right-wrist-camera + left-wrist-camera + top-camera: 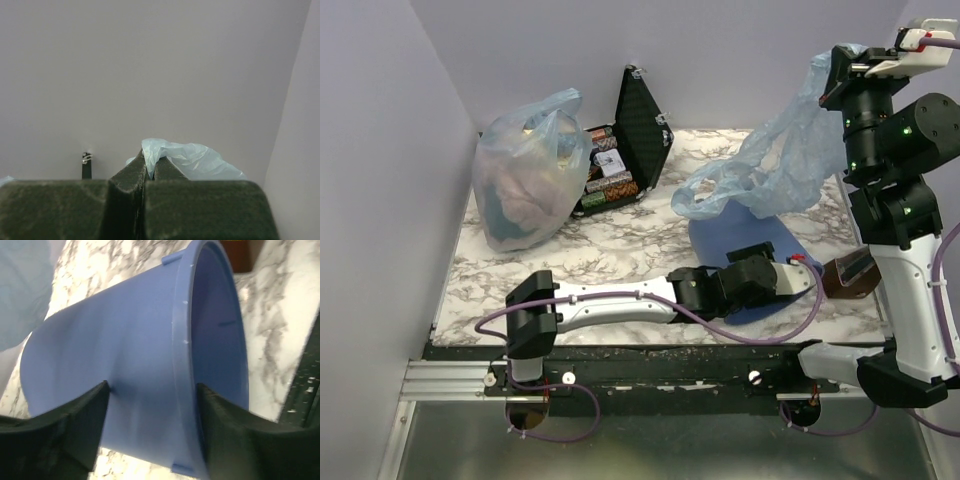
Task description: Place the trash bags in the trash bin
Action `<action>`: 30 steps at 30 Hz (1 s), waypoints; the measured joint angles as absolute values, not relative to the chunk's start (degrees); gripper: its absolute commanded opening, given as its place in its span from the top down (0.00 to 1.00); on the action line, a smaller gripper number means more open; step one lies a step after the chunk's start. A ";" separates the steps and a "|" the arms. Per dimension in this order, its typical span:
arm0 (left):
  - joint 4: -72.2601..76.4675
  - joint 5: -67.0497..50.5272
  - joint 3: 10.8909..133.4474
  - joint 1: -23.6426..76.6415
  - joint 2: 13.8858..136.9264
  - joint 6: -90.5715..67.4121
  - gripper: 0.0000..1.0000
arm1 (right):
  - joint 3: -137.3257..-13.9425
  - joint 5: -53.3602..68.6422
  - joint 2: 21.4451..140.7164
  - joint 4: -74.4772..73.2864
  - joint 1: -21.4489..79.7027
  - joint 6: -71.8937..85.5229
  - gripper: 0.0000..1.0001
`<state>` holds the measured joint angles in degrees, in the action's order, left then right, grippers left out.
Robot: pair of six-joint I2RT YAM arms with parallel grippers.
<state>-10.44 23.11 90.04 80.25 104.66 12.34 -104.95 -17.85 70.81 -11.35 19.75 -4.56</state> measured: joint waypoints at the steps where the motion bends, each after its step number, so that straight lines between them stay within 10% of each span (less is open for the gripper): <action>1: -10.52 23.18 89.32 79.37 104.16 13.26 0.45 | -104.92 -17.87 70.67 -11.27 19.70 -4.60 0.99; 6: -11.03 23.66 88.51 76.36 102.69 18.00 1.00 | -104.84 -18.13 69.89 -10.28 19.53 -5.78 0.99; 30: -55.24 -4.34 117.01 56.58 100.22 15.92 1.00 | -125.99 -18.33 79.46 -2.85 19.38 -11.16 0.99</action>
<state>-55.24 -4.34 117.01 56.58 100.22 15.92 -125.99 -18.33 79.46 -2.85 19.38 -11.16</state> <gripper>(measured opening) 0.046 0.009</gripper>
